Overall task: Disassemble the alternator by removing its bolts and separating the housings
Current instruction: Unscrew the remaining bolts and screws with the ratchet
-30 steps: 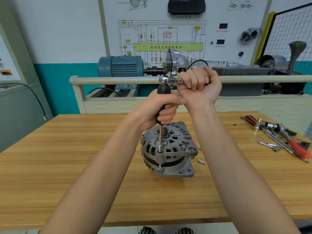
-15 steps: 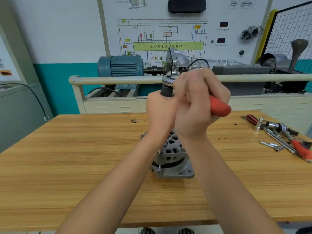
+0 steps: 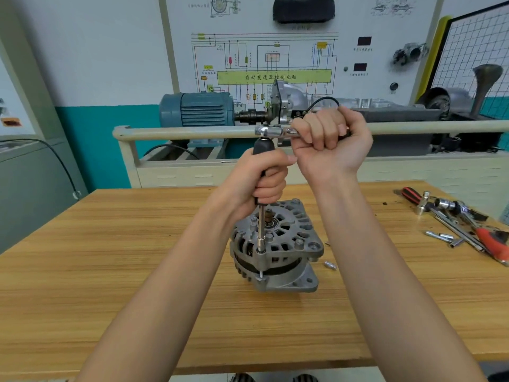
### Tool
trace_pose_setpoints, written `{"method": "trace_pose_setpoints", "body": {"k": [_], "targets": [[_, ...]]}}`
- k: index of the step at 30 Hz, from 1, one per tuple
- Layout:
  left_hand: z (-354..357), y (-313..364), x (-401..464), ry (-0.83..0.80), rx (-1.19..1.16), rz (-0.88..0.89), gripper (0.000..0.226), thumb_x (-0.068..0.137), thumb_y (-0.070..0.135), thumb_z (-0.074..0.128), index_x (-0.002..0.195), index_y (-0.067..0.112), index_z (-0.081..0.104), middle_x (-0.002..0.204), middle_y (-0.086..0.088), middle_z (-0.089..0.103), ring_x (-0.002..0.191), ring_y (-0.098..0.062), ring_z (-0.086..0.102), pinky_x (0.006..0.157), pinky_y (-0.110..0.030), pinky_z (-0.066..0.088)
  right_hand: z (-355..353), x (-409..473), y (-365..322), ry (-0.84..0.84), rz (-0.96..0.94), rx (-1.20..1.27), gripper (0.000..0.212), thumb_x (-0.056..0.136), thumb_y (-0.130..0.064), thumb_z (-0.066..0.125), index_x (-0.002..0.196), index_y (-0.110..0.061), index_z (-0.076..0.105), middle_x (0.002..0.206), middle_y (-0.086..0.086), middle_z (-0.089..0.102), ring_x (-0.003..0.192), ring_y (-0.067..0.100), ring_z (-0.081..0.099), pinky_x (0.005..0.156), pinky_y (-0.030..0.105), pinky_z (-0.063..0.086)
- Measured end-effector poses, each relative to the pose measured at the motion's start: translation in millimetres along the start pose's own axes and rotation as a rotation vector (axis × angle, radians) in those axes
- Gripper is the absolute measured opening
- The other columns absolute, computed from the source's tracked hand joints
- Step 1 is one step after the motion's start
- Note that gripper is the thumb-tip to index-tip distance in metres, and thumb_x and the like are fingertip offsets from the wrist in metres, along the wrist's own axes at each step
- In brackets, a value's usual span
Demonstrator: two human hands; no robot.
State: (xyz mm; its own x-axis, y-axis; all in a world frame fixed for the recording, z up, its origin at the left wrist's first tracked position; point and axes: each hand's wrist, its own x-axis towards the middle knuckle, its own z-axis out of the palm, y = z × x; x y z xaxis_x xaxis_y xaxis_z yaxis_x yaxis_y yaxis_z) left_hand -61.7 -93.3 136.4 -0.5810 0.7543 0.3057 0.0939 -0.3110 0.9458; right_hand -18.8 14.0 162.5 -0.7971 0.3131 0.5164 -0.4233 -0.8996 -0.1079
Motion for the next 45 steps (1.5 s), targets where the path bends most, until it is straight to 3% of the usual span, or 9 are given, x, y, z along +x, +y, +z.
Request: {"method": "trace_pose_setpoints", "body": {"k": [7, 11, 15, 20, 25, 31, 36, 40, 45], "targets": [[22.2, -8.1, 1.3, 0.654, 0.363, 0.255, 0.036, 0.084, 0.002, 0.059, 0.056, 0.012, 0.039, 0.048, -0.003, 0.036, 0.042, -0.016, 0.027, 0.042, -0.020, 0.024, 15.5, -35.5, 36.9, -0.367, -0.581, -0.650, 0.037, 0.081, -0.004, 0.042, 0.050, -0.023, 0.039, 0.043, -0.010, 0.031, 0.039, 0.008, 0.024, 0.048, 0.026, 0.021], [30.1, -16.9, -3.7, 0.690, 0.641, 0.503, 0.025, 0.081, -0.003, 0.065, 0.081, 0.015, 0.048, 0.077, -0.003, 0.053, 0.069, -0.020, 0.045, 0.066, -0.028, 0.038, 16.4, -48.9, 52.3, -0.453, -0.854, -1.048, 0.023, 0.082, -0.011, 0.044, 0.068, -0.029, 0.042, 0.056, -0.013, 0.038, 0.044, 0.007, 0.031, 0.050, 0.022, 0.025], [19.0, -8.9, -0.4, 0.626, 0.209, 0.241, 0.040, 0.080, -0.004, 0.058, 0.054, 0.015, 0.034, 0.051, -0.002, 0.030, 0.046, -0.014, 0.024, 0.044, -0.023, 0.021, 17.3, -38.7, 36.9, -0.414, -0.603, -0.714, 0.034, 0.077, -0.006, 0.045, 0.050, -0.023, 0.037, 0.042, -0.009, 0.030, 0.041, 0.007, 0.024, 0.049, 0.028, 0.016], [-5.9, 3.8, -6.0, 0.118, 0.059, 0.029, 0.033, 0.073, 0.008, 0.060, 0.046, 0.018, 0.043, 0.041, 0.003, 0.031, 0.034, -0.010, 0.025, 0.038, -0.017, 0.024, 13.6, -12.3, 8.6, -0.134, -0.084, -0.237, 0.042, 0.080, -0.012, 0.038, 0.039, -0.017, 0.033, 0.033, -0.004, 0.023, 0.040, 0.013, 0.009, 0.043, 0.022, 0.021], [-11.8, 8.0, -2.2, -0.155, -0.073, -0.099, 0.034, 0.076, 0.012, 0.054, 0.045, 0.017, 0.041, 0.036, 0.005, 0.030, 0.028, -0.006, 0.025, 0.033, -0.016, 0.023, 7.2, 1.3, 4.2, 0.034, 0.038, -0.016, 0.039, 0.077, -0.013, 0.038, 0.039, -0.014, 0.033, 0.032, -0.002, 0.022, 0.041, 0.012, 0.006, 0.042, 0.020, 0.020], [4.1, -0.9, 1.7, 0.206, 0.037, -0.018, 0.053, 0.089, 0.006, 0.043, 0.040, 0.024, 0.030, 0.036, 0.008, 0.020, 0.029, -0.006, 0.013, 0.035, -0.011, 0.013, 10.5, -24.6, 17.9, -0.238, -0.265, -0.341, 0.044, 0.086, -0.008, 0.035, 0.043, -0.018, 0.036, 0.036, -0.006, 0.026, 0.039, 0.012, 0.015, 0.046, 0.026, 0.024], [25.1, -6.4, -0.9, 0.648, 0.207, 0.196, 0.025, 0.079, 0.029, 0.055, 0.060, 0.019, 0.044, 0.048, 0.005, 0.048, 0.049, -0.013, 0.048, 0.054, -0.028, 0.043, 14.5, -43.4, 49.7, -0.495, -0.773, -0.975, 0.020, 0.082, -0.010, 0.044, 0.068, -0.024, 0.044, 0.057, -0.010, 0.040, 0.048, 0.009, 0.031, 0.049, 0.029, 0.023], [17.5, -6.9, -0.1, 0.579, 0.176, 0.184, 0.038, 0.082, 0.007, 0.060, 0.056, 0.019, 0.033, 0.047, 0.002, 0.029, 0.045, -0.014, 0.026, 0.043, -0.023, 0.023, 14.0, -37.4, 38.2, -0.469, -0.625, -0.753, 0.032, 0.079, -0.010, 0.045, 0.051, -0.024, 0.038, 0.044, -0.011, 0.034, 0.041, 0.006, 0.026, 0.049, 0.028, 0.018], [-5.7, 5.7, -3.1, 0.116, 0.103, 0.043, 0.038, 0.082, 0.004, 0.057, 0.051, 0.016, 0.039, 0.042, 0.002, 0.031, 0.037, -0.013, 0.025, 0.041, -0.020, 0.026, 9.5, -13.0, 7.1, -0.164, -0.125, -0.233, 0.043, 0.082, -0.012, 0.036, 0.039, -0.016, 0.036, 0.033, -0.005, 0.023, 0.039, 0.013, 0.010, 0.044, 0.023, 0.022]]}}
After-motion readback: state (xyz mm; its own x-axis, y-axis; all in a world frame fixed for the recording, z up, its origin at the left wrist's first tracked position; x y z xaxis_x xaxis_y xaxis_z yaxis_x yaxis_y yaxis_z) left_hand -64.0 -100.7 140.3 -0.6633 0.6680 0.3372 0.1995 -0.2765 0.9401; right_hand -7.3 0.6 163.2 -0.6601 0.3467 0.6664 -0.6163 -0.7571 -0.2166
